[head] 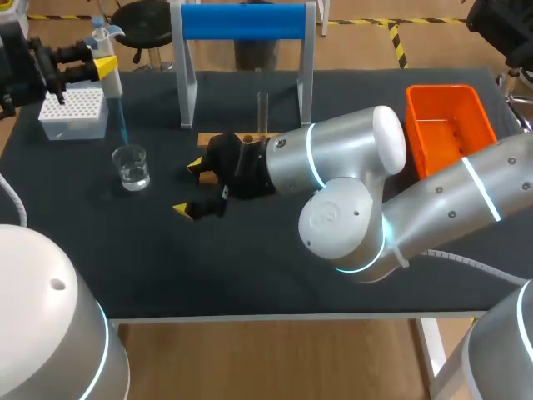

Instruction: Invert the test tube, pick up the pipette, mount the tip to pipette, aspirate from beaker and dispense into the tube, eject the tip, return the pipette, and cap with the stopper.

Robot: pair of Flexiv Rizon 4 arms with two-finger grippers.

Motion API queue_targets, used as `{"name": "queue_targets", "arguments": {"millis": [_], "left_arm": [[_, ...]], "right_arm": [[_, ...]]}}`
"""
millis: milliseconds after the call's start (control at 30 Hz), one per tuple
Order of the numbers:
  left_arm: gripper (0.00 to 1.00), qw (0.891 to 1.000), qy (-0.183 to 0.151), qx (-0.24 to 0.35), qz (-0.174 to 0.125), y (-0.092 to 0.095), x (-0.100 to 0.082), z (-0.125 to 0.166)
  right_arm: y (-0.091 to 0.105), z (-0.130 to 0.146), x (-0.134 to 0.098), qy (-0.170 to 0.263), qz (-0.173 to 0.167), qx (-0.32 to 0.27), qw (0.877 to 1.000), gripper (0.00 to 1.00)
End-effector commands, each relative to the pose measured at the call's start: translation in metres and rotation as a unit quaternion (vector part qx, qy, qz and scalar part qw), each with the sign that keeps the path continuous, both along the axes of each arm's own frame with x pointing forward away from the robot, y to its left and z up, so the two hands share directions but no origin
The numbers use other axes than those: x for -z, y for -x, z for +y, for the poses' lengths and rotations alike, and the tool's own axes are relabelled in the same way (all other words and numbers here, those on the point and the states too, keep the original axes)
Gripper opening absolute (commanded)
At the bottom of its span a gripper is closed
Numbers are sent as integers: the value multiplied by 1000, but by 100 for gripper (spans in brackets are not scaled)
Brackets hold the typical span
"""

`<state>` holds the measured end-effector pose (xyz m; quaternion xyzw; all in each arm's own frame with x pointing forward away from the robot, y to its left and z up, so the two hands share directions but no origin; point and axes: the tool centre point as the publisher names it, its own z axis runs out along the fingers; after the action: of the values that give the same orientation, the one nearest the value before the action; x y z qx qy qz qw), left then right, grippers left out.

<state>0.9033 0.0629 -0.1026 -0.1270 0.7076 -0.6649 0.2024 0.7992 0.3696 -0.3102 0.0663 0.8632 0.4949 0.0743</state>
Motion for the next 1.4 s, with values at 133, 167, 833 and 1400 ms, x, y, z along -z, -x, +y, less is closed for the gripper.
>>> {"name": "queue_targets", "arguments": {"millis": [133, 167, 833, 1400], "left_arm": [[0, 1000, 4, -5, 7, -6, 8, 3], [0, 1000, 5, -6, 9, -7, 9, 4], [0, 1000, 16, -19, 13, -16, 33, 14], [0, 1000, 12, -18, 17, -25, 56, 14]], "right_arm": [[0, 0, 1, -1, 0, 0, 1000, 100], [0, 0, 1, -1, 0, 0, 1000, 100], [0, 0, 1, -1, 0, 0, 1000, 100], [0, 0, 1, -1, 0, 0, 1000, 100]]}}
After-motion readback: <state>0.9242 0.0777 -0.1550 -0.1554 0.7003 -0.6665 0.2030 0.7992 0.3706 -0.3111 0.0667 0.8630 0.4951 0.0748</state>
